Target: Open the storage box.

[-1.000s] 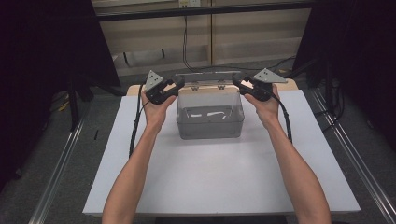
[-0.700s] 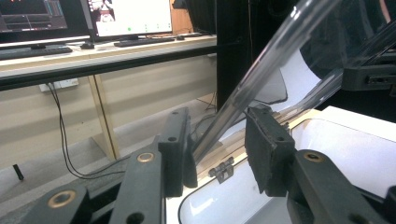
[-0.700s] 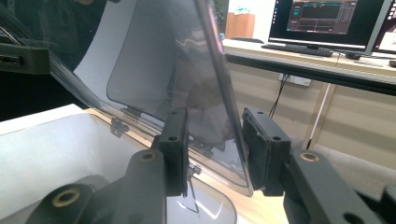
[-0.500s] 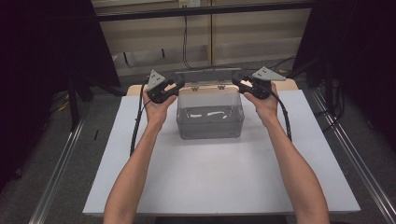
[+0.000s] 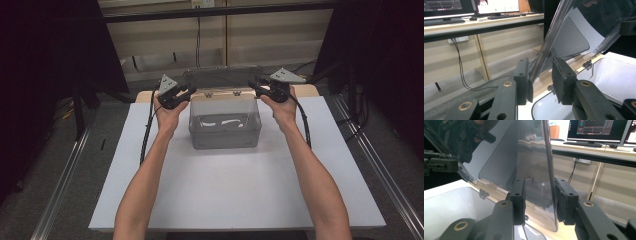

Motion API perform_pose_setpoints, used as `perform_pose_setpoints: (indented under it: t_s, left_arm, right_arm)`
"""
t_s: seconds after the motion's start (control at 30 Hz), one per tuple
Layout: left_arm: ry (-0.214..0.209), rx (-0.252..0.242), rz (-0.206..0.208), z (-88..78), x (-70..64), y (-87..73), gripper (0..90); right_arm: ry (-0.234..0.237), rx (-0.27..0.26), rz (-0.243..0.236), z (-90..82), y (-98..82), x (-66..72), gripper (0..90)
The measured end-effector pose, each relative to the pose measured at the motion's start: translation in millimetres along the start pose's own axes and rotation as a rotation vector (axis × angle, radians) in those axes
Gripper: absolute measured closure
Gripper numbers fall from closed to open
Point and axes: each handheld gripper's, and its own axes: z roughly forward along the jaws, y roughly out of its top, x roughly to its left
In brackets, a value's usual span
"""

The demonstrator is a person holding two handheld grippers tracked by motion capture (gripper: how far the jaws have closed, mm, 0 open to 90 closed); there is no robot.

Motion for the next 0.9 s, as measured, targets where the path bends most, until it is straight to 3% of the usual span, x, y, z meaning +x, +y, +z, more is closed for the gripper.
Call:
perform_pose_setpoints:
  t_s: [0.27,0.53,0.9]
  left_arm:
    - [0.013,-0.004,-0.005,1.8,2.2,-0.3,72.0]
    - [0.015,0.002,-0.001,3.3,3.4,1.0,72.4]
    - [0.009,0.008,-0.007,6.4,7.3,1.7,73.8]
  right_arm:
    - [-0.005,-0.010,0.024,2.9,-0.9,-1.5,63.4]
    - [-0.006,0.017,0.050,9.1,-10.7,-4.7,61.7]
    - [0.003,0.039,0.081,12.1,-22.1,-13.3,67.3]
